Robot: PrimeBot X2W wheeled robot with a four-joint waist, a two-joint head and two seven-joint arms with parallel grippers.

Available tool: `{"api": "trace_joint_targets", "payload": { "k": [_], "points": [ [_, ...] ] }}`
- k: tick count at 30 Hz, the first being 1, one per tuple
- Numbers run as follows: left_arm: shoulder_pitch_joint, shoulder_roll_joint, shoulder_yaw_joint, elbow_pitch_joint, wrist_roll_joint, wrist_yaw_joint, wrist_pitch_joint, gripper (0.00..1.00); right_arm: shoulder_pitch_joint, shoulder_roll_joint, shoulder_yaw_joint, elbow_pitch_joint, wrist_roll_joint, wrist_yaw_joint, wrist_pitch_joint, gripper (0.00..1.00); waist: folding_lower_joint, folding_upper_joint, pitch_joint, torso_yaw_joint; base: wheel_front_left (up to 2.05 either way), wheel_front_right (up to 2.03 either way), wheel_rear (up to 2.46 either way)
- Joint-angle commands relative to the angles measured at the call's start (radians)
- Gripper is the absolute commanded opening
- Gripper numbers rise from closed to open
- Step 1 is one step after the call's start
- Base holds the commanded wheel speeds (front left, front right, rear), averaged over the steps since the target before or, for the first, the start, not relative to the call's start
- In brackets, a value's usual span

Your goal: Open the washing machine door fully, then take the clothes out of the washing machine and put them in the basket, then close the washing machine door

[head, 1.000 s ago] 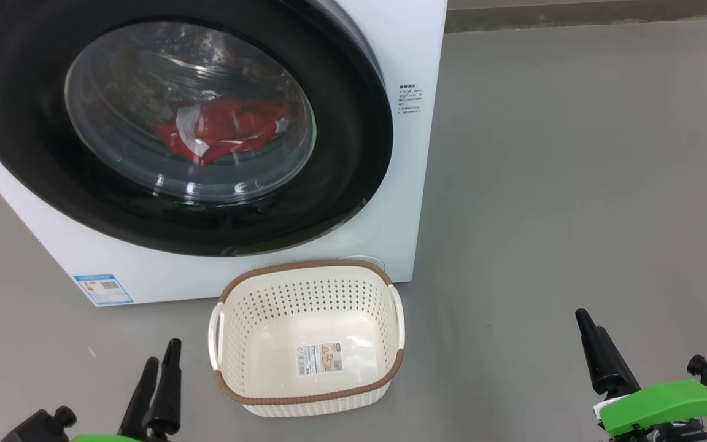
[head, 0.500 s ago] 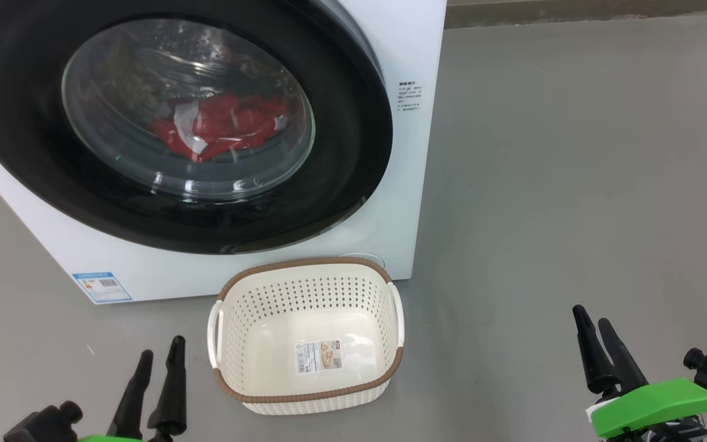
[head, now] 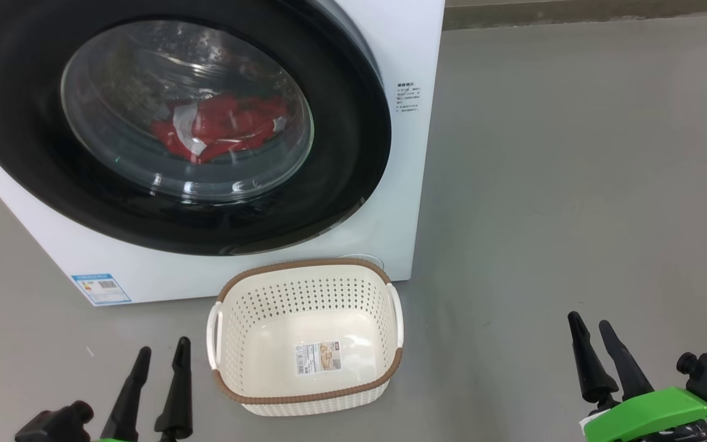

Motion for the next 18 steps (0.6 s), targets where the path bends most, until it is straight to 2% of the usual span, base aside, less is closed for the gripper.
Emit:
{"api": "trace_joint_targets", "payload": {
  "k": [1,18],
  "points": [
    [-0.011,0.017,0.018,-0.035,0.036,-0.005,-0.017,1.00,-0.012,-0.018,0.018,-0.031,-0.029,0.000,-0.014,1.00,-0.0001,0.0000,0.000,0.000,0.00,0.00,0.00],
    [-0.008,0.021,0.009,-0.056,0.244,-0.006,-0.070,1.00,0.002,-0.020,0.028,-0.057,-0.208,0.000,-0.067,1.00,-0.0001,0.0000,0.011,0.000,0.00,0.00,0.00]
  ]
}}
